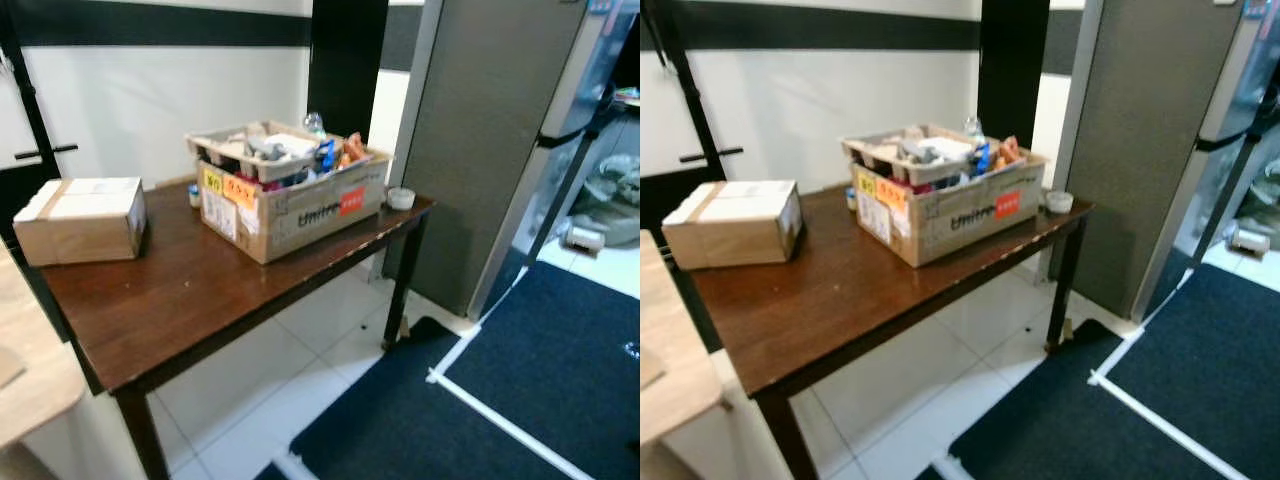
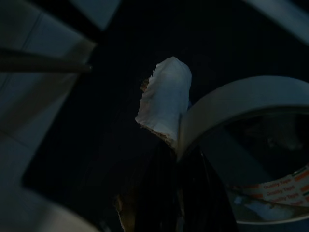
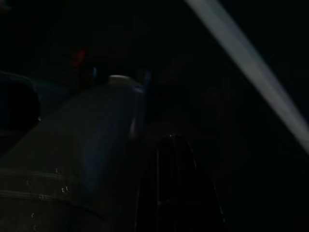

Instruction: Picking trash to rubbish bin

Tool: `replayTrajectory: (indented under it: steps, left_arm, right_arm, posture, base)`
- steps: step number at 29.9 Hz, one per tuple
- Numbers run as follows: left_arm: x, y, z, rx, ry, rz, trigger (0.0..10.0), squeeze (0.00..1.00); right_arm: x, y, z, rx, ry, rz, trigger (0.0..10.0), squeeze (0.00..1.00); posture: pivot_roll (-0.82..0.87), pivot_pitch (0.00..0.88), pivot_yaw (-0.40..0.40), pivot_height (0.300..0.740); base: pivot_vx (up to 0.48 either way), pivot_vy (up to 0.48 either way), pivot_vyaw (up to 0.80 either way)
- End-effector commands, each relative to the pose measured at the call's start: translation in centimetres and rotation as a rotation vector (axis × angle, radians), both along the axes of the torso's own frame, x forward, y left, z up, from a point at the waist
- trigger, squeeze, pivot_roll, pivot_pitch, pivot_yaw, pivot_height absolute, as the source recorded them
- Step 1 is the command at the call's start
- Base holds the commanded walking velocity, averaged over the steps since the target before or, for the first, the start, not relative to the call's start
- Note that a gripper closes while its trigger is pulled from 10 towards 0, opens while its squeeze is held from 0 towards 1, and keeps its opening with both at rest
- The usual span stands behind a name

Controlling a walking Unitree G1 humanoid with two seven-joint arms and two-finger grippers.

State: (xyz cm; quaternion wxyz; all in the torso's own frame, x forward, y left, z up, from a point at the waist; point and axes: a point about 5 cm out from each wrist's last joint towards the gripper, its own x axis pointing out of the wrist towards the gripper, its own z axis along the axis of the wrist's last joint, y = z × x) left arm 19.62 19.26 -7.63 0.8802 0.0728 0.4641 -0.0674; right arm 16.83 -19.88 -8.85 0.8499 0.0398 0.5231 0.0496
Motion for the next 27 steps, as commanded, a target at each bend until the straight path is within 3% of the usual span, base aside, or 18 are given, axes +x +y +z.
replayTrajectory:
  steps: [1,23,27]
  left_arm:
    - [-0.57,-0.06,-0.32,0.001,0.028,-0.005,10.0,0.0]
    - [0.15,-0.41,0.03,-0.003,0.014,-0.013,10.0,0.0]
    - [0.07,-0.33,-0.06,-0.001,0.032,0.031,10.0,0.0]
  right_arm:
    - [-0.47,0.14,-0.23,0.008,0.016,-0.006,10.0,0.0]
    - [-0.2,0.23,-0.12,0.007,0.005,-0.003,10.0,0.0]
    - [-0.22,0.22,-0.13,0.007,0.004,0.0,10.0,0.0]
  posture:
    - [-0.09,0.105,-0.057,0.74]
    - [-0.1,0.105,-0.043,0.74]
    - [-0.1,0.102,-0.044,0.74]
  base:
    - [0.0,-0.424,0.0]
    - [0.0,-0.44,0.0]
    - [0.0,0.24,0.0]
